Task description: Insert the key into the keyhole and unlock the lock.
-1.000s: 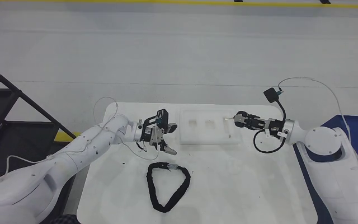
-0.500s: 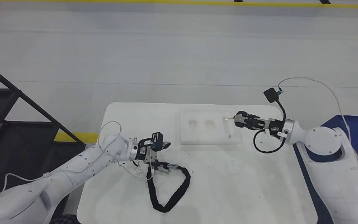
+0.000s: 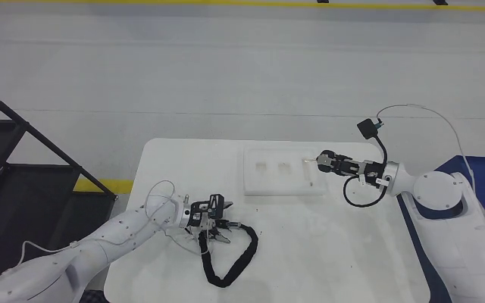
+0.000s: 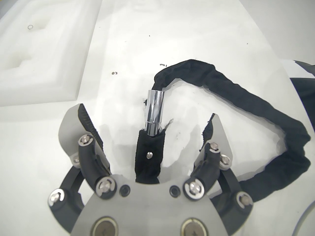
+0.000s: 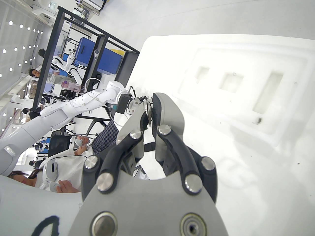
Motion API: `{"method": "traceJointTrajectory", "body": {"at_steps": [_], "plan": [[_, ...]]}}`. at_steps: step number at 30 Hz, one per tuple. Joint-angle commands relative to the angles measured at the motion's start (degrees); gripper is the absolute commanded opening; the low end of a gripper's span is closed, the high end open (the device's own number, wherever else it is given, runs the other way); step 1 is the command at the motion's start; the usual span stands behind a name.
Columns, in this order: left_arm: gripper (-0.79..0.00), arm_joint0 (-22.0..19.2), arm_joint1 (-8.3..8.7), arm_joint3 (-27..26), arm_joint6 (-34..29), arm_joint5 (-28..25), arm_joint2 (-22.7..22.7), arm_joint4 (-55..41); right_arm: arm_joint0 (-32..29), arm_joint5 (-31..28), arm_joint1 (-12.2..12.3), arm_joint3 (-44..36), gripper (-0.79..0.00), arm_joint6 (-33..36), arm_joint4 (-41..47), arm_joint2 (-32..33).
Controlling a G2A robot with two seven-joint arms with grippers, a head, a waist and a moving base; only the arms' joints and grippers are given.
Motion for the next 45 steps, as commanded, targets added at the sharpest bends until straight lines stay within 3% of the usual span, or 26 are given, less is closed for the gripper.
{"method": "traceJointTrajectory", "body": {"at_steps": [1,2,4,9,10,21,27,37,45], "plan": [[0.000,0.11,-0.43,0.19,-1.01,0.28,-0.11,0.70,0.00,0.00,0.00,0.00,-0.785,0.00,0.00,0.00],[0.000,0.25,-0.64,0.26,-1.05,0.15,-0.21,0.69,0.00,0.00,0.00,0.00,-0.785,0.00,0.00,0.00],[-0.296,0.35,-1.00,0.67,-0.95,-0.10,-0.48,0.87,0.00,0.00,0.00,0.00,-0.785,0.00,0.00,0.00],[-0.603,0.70,-1.84,1.74,-0.80,-0.34,-1.03,1.72,0.00,0.00,0.00,0.00,-0.785,0.00,0.00,0.00],[-0.785,0.77,-2.00,2.12,-0.85,-0.33,-1.15,1.86,0.00,0.00,0.00,0.00,-0.785,0.00,0.00,0.00],[-0.785,1.02,-3.14,4.32,0.55,-2.10,-2.60,3.84,0.00,0.00,0.00,0.00,-0.785,0.00,0.00,0.00],[-0.785,0.65,-2.39,2.61,6.08,-3.91,-4.52,5.24,0.00,0.00,0.00,0.00,-0.785,0.00,0.00,0.00],[-0.785,2.78,1.54,-9.88,7.14,-1.58,-11.83,4.04,-0.52,0.67,-0.14,-0.64,-0.785,0.41,2.03,-0.85],[-0.785,6.81,4.03,-22.57,0.46,1.54,-18.24,-0.53,0.23,9.36,-0.06,-8.57,-0.785,7.25,6.44,-3.56]]}}
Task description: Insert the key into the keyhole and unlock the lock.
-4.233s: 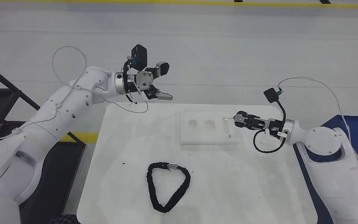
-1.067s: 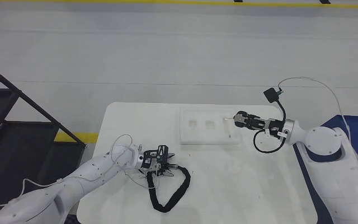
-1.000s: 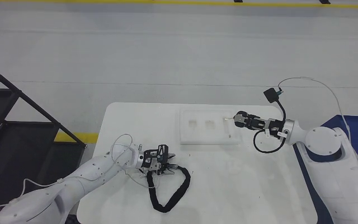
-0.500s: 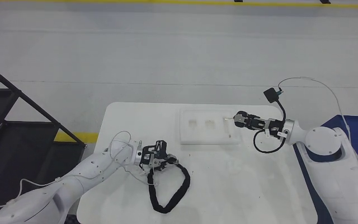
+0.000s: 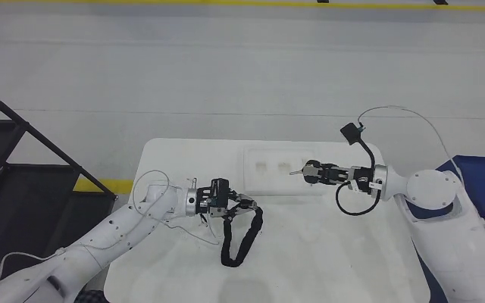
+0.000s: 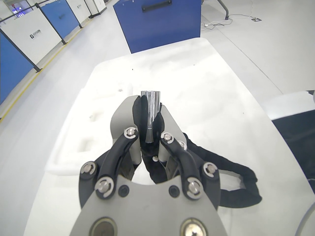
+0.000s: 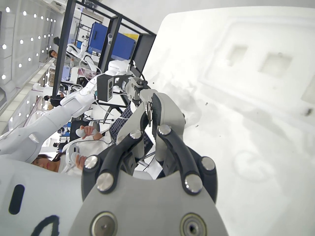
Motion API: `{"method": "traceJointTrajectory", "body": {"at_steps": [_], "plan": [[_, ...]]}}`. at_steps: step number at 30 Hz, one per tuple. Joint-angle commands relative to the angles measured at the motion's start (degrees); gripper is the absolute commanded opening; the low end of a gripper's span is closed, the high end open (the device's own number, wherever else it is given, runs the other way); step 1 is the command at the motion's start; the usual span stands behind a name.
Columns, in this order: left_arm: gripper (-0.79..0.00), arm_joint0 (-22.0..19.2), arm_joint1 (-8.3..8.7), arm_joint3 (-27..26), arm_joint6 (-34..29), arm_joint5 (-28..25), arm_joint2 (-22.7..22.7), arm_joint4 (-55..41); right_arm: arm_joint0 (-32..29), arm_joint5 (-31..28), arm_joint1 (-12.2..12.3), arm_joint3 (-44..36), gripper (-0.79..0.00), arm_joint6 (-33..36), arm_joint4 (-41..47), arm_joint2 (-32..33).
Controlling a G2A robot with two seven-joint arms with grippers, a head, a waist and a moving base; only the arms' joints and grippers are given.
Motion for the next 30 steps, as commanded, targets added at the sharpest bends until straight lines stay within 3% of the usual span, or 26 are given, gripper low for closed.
{"method": "traceJointTrajectory", "body": {"at_steps": [1,8,17,30], "plan": [[-0.785,1.09,0.37,-2.73,-1.50,0.79,-1.30,-1.30,-0.28,1.81,0.12,-2.61,-0.785,1.47,0.32,-0.29],[-0.785,4.49,1.13,-9.72,-4.42,3.45,-5.39,-5.79,-1.04,6.01,0.66,-9.68,-0.785,4.89,-1.08,-1.05],[-0.785,6.97,1.08,-15.59,-5.04,7.26,-9.28,-7.14,-2.89,6.06,1.26,-16.03,-0.785,3.14,-1.27,1.14],[-0.785,7.39,0.30,-16.33,-2.21,8.47,-9.56,-5.14,-4.44,5.92,1.66,-19.18,-0.785,-0.39,-3.77,3.49]]}}
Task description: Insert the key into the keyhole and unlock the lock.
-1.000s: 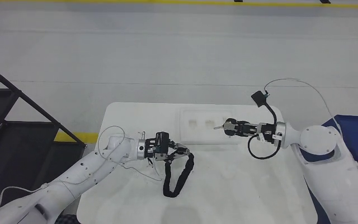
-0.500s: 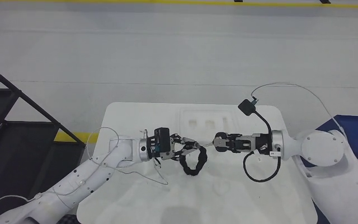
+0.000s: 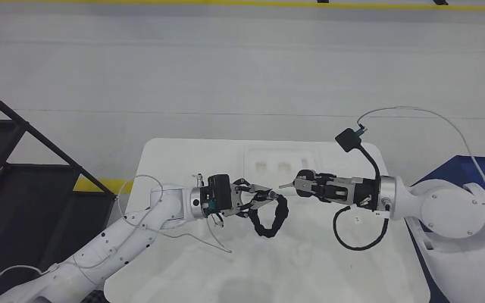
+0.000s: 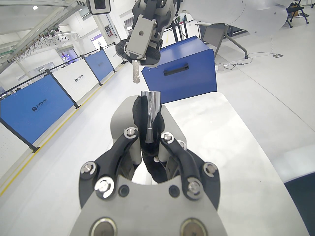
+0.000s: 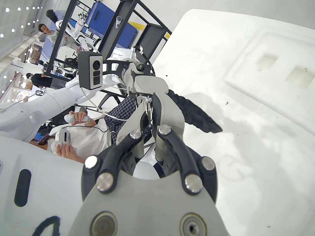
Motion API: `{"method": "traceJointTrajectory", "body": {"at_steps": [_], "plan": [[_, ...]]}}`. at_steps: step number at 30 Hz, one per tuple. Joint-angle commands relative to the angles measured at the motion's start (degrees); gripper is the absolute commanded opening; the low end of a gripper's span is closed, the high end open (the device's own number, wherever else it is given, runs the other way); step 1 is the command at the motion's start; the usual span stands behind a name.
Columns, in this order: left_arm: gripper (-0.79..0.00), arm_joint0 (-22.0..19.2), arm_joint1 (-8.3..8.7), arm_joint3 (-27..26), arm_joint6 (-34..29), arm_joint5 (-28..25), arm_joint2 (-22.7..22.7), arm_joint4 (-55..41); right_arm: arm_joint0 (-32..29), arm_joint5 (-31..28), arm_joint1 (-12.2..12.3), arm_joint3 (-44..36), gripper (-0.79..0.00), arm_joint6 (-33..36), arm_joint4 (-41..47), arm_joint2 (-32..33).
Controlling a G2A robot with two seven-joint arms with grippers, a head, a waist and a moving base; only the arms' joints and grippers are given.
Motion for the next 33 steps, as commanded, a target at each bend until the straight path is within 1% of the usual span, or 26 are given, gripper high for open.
{"method": "traceJointTrajectory", "body": {"at_steps": [1,12,14,16,18,22,24,29,33], "plan": [[-0.785,0.00,0.00,0.00,0.00,0.00,0.00,0.00,0.00,0.00,0.00,0.00,-0.785,0.00,0.00,0.00],[-0.785,0.00,0.00,0.00,0.00,0.00,0.00,0.00,0.00,0.00,0.00,0.00,-0.785,0.00,0.00,0.00],[-0.785,0.85,-0.16,0.34,-0.81,0.07,0.00,-1.71,-0.26,0.54,0.07,-0.58,-0.785,-0.82,-1.37,-0.14],[-0.785,1.29,-0.39,0.23,-1.82,1.03,-0.31,-2.19,0.00,2.48,0.28,-2.25,-0.785,0.12,-3.44,-0.21],[-0.785,1.53,-0.69,0.27,-2.17,2.37,-0.58,-2.01,0.47,5.62,0.62,-5.11,-0.785,1.26,-8.26,-0.27],[-0.785,1.99,-1.55,0.06,0.01,6.54,-0.42,0.55,0.86,12.45,1.02,-11.34,-0.785,2.19,-14.88,-0.91],[-0.785,2.15,-2.10,0.35,1.32,8.66,0.08,2.26,1.04,15.21,1.12,-13.73,-0.785,2.84,-16.40,-1.52],[-0.785,2.19,-3.66,1.83,3.88,14.01,1.50,5.91,3.26,18.37,1.17,-14.38,-0.785,3.49,-18.34,-3.46],[-0.785,2.25,-4.80,3.05,5.64,16.36,2.44,7.37,4.80,20.81,1.19,-14.38,-0.785,3.96,-19.72,-5.07]]}}
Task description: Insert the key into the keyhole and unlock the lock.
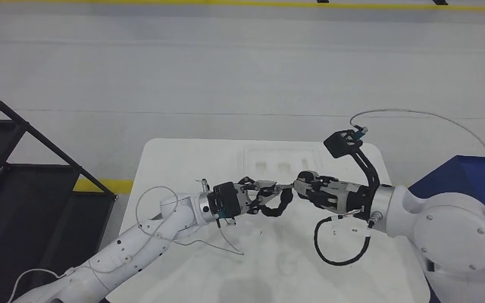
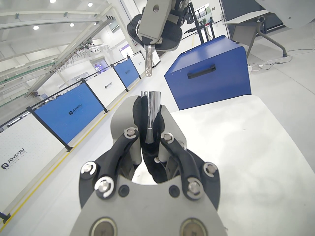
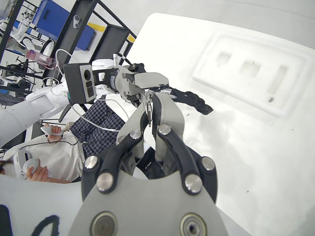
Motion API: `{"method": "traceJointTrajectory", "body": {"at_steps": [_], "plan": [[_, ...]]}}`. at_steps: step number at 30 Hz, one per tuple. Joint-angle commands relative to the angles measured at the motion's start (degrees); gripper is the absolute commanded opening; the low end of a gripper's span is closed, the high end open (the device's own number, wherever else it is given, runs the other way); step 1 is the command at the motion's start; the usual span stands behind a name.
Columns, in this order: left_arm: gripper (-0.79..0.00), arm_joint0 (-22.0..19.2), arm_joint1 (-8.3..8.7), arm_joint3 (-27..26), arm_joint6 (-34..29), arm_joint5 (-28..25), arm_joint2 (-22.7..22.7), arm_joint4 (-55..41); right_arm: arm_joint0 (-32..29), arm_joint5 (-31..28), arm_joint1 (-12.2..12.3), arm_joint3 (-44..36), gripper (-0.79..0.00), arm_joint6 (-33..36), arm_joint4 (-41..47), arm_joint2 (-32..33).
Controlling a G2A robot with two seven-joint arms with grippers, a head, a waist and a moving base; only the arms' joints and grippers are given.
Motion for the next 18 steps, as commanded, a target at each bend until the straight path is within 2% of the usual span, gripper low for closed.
{"method": "traceJointTrajectory", "body": {"at_steps": [1,12,18], "plan": [[-0.785,0.04,-0.50,0.47,0.67,0.81,0.36,0.61,0.65,0.95,0.03,0.00,-0.785,0.45,-0.85,-0.91],[-0.785,1.60,-2.34,1.35,0.60,6.50,-0.19,2.85,2.49,5.95,0.08,0.00,-0.785,0.92,-2.79,-3.86],[-0.785,2.75,-2.81,1.12,0.89,7.20,-1.12,4.36,3.01,8.02,0.11,0.00,-0.785,0.29,-3.76,-4.85]]}}
